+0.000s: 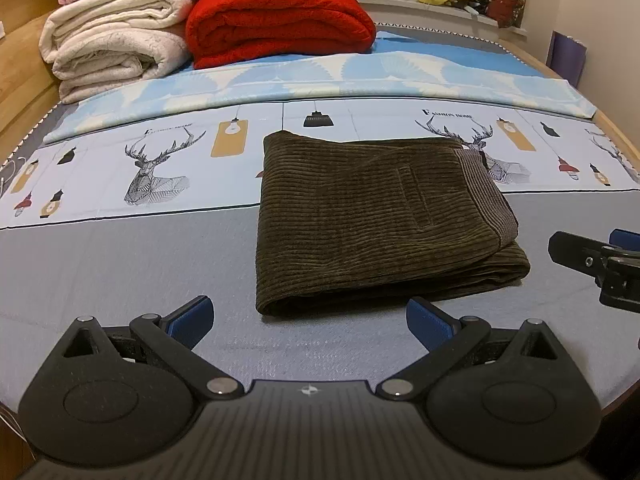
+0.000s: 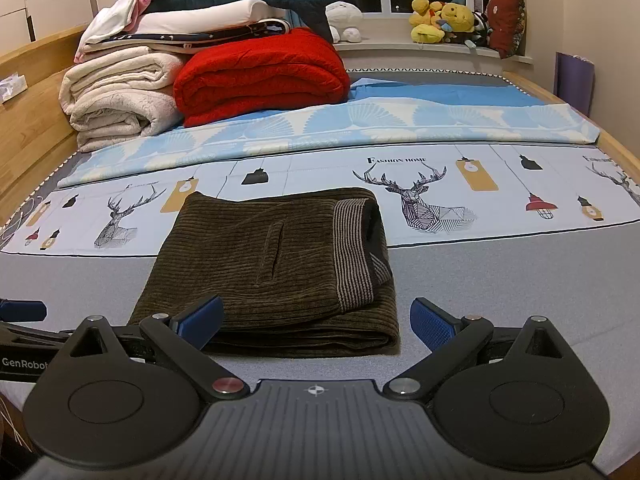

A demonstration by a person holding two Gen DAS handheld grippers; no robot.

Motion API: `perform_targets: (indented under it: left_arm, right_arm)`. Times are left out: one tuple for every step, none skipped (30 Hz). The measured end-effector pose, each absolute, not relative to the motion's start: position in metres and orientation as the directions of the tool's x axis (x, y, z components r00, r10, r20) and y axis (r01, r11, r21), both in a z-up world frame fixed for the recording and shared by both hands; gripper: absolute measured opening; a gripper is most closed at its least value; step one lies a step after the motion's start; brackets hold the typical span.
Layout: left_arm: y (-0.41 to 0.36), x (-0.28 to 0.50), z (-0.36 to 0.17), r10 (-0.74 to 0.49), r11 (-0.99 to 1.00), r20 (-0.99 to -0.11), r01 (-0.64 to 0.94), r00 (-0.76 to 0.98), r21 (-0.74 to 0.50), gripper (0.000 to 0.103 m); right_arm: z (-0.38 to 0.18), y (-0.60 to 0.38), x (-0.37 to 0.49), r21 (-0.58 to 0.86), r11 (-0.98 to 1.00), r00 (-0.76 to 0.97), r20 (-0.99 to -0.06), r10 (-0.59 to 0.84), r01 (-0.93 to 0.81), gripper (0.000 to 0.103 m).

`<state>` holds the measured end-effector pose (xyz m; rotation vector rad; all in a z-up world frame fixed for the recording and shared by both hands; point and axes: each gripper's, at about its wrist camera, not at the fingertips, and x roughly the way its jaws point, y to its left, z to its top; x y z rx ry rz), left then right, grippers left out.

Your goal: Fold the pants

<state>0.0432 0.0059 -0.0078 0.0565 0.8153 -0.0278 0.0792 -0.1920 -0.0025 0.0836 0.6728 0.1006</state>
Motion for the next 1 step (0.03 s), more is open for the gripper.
perform_targets:
  left_arm:
    - [0.0058,0.0435,-0.0078,-0.002,0.998,-0.728,0.046,0.685,0.041,0.103]
  right_arm:
    - [-0.0023,-0.1922,0.0791,0.11,0.992,0.777,-0.617,0.121,-0.067,0.099]
